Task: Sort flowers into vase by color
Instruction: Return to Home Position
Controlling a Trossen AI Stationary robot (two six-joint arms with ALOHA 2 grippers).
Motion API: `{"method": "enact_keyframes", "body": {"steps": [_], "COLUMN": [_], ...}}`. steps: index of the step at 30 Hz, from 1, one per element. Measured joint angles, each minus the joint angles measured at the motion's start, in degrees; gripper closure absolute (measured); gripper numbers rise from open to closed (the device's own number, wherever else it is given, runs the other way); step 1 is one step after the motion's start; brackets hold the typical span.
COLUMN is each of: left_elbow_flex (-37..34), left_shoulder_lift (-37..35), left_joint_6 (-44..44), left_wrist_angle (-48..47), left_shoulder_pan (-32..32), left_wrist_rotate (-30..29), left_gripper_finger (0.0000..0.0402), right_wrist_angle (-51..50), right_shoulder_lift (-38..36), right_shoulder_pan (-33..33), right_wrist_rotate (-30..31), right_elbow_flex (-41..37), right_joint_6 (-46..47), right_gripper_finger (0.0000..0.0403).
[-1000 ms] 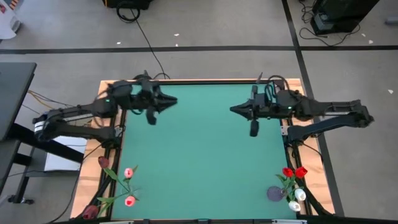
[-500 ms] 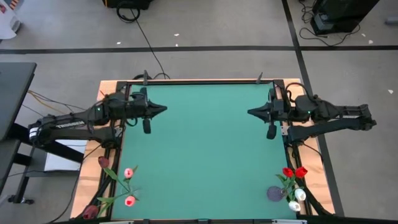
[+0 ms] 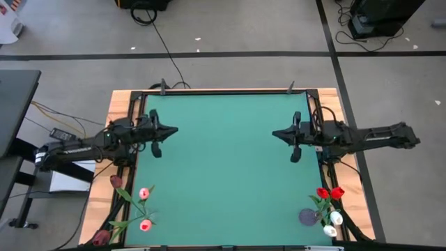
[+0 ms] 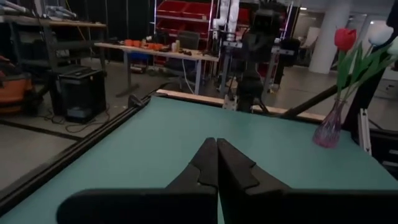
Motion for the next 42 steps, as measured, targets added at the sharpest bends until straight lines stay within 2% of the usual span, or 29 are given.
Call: {"method": "enact_keyframes", "body": {"steps": [7,11,17,22,28,32,37,42], "left_elbow_flex": [-4.43,-6.08,-6.64,-6.68,-5.48,-4.56,-6.76,-9.77], "left_shoulder_lift": [-6.49,-9.52,-15.93,-21.31,-21.25,-21.25,-21.15,-21.07], "left_joint_6": [0.27,-0.40,1.13,0.64,0.00,-0.30,-0.28,-1.36], "left_wrist_angle": [0.12,0.12,-2.28,-5.86,-7.98,-10.71,0.10,1.65], "left_shoulder_pan": [0.09,0.09,0.09,0.10,0.09,0.09,0.05,0.05], "left_wrist_rotate": [-0.26,-0.86,-4.21,-4.72,-4.63,-3.89,-3.58,-3.21], "left_gripper_finger": [0.0401,0.0401,0.0401,0.0401,0.0401,0.0401,0.0401,0.0401], "right_wrist_angle": [2.06,1.11,-2.24,0.44,-3.73,-3.01,-2.58,-0.18], "right_shoulder_lift": [-5.07,-8.56,-15.69,-20.75,-25.32,-27.88,-28.06,-28.06], "right_shoulder_pan": [-1.25,-1.25,-1.25,-1.25,-1.27,-1.27,-1.25,-1.25], "right_wrist_rotate": [-0.90,-1.79,-2.88,-3.67,-4.81,-6.34,-6.99,-8.67], "right_elbow_flex": [-4.91,-5.68,-10.06,-13.82,-15.66,-17.59,-18.94,-20.62], "right_joint_6": [1.82,-0.28,0.02,2.04,1.72,3.44,3.52,4.34], "right_gripper_finger": [0.0403,0.0403,0.0403,0.0403,0.0403,0.0403,0.0403,0.0403]}}
